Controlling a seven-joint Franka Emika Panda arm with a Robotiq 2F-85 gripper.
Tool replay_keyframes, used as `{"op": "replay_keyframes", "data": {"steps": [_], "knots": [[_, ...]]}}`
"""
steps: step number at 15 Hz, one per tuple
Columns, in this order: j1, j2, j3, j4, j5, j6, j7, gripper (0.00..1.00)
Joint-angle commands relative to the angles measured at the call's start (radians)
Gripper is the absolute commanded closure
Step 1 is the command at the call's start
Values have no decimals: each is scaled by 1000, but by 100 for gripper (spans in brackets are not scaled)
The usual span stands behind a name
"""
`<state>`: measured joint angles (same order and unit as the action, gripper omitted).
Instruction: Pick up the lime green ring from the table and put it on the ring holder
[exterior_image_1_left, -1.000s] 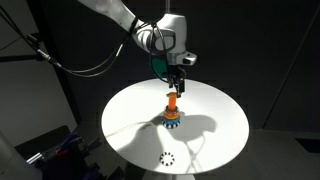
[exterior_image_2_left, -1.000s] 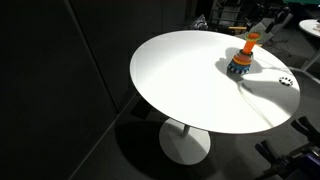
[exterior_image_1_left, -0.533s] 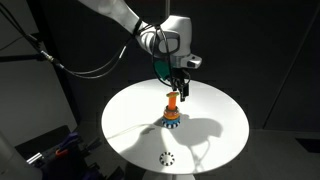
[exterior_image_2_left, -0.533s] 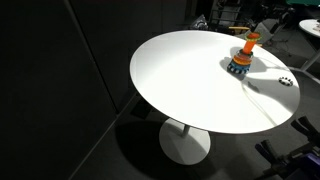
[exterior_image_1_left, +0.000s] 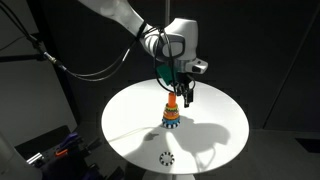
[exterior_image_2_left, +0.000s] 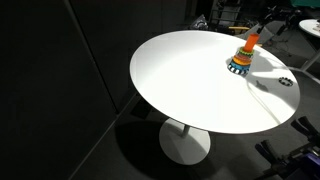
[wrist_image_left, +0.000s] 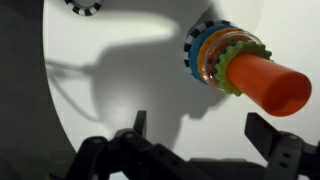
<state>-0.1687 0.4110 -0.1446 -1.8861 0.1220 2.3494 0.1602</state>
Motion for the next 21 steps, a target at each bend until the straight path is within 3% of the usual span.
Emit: {"op": "replay_keyframes", "data": {"steps": [1,12,21], "knots": [[-16,15,-2,31,13,-38,-12,0],[-37,-24,5,15,13,-192,-109,0],[6,-156,4,-65,-48,-347,-144,0]]}}
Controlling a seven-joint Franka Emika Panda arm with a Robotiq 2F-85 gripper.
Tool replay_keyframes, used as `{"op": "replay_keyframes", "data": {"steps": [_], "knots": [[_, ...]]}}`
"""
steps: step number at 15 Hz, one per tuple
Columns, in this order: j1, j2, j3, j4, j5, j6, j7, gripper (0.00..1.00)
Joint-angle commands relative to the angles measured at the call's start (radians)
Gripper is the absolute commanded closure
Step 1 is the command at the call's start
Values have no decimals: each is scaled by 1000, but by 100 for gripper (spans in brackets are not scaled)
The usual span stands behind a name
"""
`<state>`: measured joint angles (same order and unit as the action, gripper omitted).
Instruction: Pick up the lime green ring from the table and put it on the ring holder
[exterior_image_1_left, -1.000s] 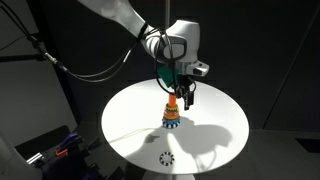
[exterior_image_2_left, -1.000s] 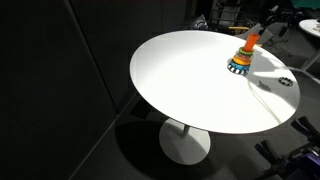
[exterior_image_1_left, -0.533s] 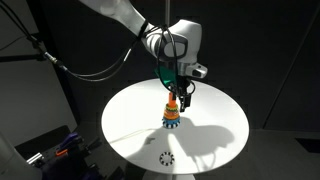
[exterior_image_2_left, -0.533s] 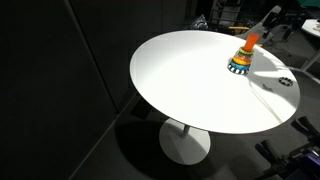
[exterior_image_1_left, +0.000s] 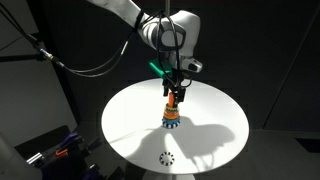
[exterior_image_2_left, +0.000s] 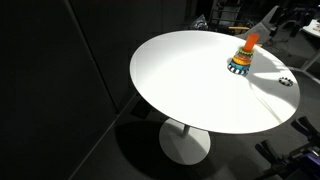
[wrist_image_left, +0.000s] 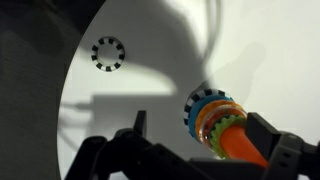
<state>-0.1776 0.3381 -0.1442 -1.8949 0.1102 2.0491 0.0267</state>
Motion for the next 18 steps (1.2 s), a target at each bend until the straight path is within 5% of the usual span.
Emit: {"op": "replay_keyframes", "data": {"steps": [1,8,18], "knots": [[28,-112,4,-76,-56,-62,2,0],[93,-320,27,-229,-166,-97,70,0],[97,-578,56,-414,-135,-12,32,0]]}}
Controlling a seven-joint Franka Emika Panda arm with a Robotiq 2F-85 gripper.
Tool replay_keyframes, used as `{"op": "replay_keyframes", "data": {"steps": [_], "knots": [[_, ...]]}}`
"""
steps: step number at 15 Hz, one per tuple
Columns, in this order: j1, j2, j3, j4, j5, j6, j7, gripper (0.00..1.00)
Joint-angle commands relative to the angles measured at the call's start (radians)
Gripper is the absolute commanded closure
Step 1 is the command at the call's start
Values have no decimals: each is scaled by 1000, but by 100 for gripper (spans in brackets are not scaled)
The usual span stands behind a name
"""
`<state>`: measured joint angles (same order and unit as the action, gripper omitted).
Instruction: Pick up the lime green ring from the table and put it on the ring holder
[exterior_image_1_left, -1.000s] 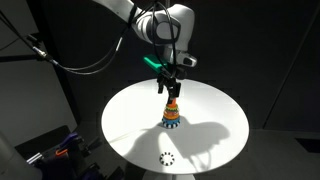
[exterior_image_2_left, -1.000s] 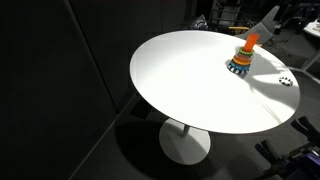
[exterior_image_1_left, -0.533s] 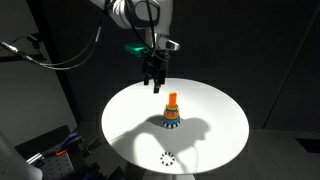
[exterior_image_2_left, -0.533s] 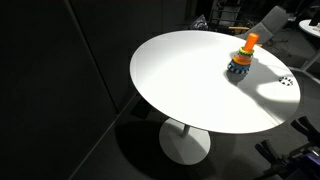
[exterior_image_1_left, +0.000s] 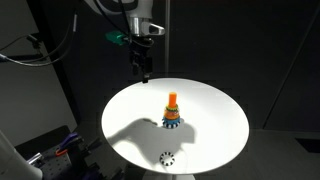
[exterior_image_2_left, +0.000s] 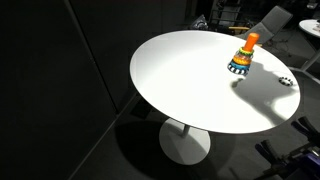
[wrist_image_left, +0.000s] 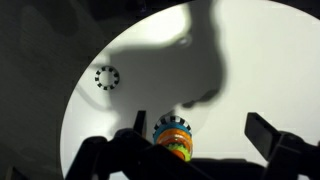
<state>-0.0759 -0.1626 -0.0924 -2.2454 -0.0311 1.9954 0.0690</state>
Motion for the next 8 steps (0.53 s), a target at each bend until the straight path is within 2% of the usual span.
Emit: {"op": "replay_keyframes", "data": {"steps": [1,2,3,8], "knots": [[-5,-92,5,-76,6,55,-10,0],[-6,-103,5,-86,6,71,-6,0],[-6,-55,6,-43,1,36,-1,0],[-6,-55,6,-51,1,41,-1,0]]}}
